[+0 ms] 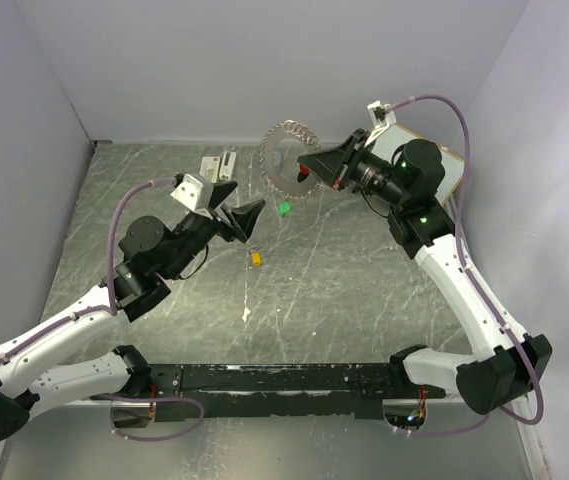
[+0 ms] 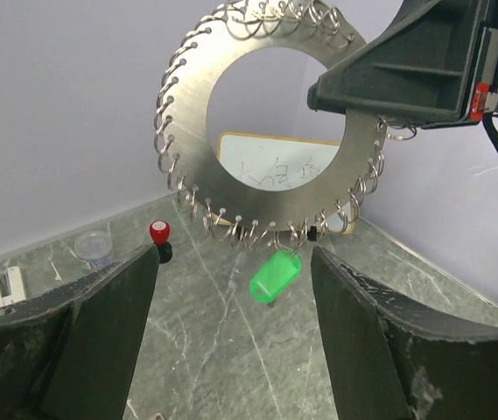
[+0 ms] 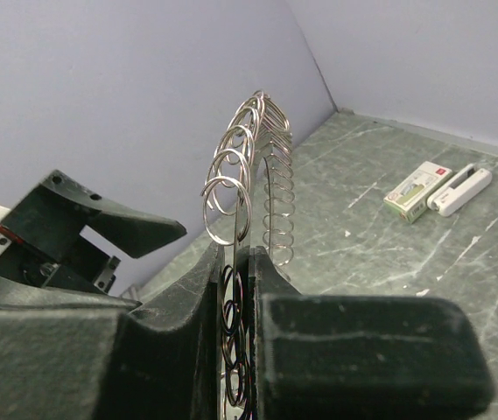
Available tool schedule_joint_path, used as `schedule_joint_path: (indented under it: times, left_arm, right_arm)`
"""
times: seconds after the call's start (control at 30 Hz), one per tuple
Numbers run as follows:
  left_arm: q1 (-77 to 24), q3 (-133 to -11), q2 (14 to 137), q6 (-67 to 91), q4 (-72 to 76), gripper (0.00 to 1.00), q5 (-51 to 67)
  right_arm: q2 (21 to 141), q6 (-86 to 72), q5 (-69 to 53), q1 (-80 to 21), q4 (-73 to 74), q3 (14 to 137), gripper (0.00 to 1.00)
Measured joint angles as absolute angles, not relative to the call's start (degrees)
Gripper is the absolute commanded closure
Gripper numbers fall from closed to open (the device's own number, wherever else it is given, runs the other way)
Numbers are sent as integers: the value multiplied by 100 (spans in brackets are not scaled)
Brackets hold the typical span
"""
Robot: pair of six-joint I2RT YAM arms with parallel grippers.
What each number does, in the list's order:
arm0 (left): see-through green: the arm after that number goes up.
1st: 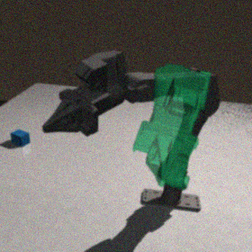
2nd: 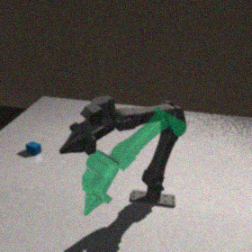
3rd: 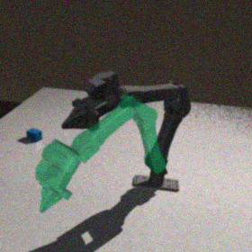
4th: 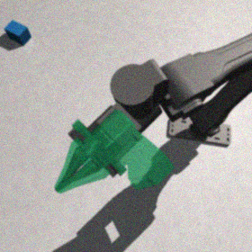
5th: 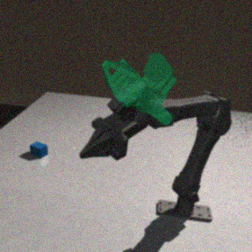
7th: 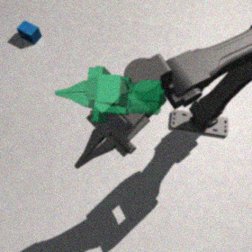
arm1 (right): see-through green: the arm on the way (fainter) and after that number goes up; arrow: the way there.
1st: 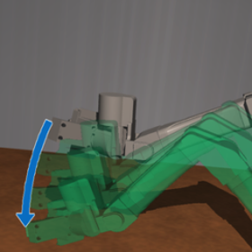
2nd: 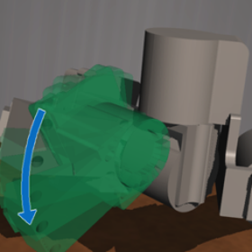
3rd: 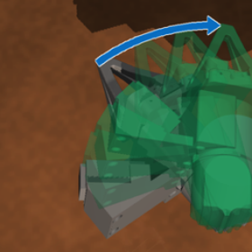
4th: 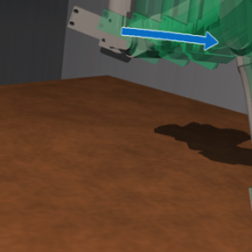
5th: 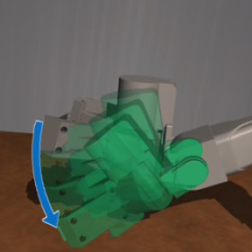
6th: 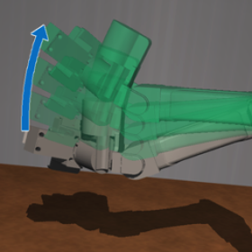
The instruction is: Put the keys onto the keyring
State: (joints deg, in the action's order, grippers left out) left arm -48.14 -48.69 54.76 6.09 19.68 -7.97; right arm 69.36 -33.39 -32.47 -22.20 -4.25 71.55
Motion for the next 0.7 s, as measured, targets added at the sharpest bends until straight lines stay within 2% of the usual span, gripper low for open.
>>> schedule_joint_path:
  times: [0.7]
  left_arm:
    - [-4814, -5015, 5551, 786, 1837, 19, -792]
  right_arm:
    - [6840, -4270, -3457, -2025, -884, 6893, 100]
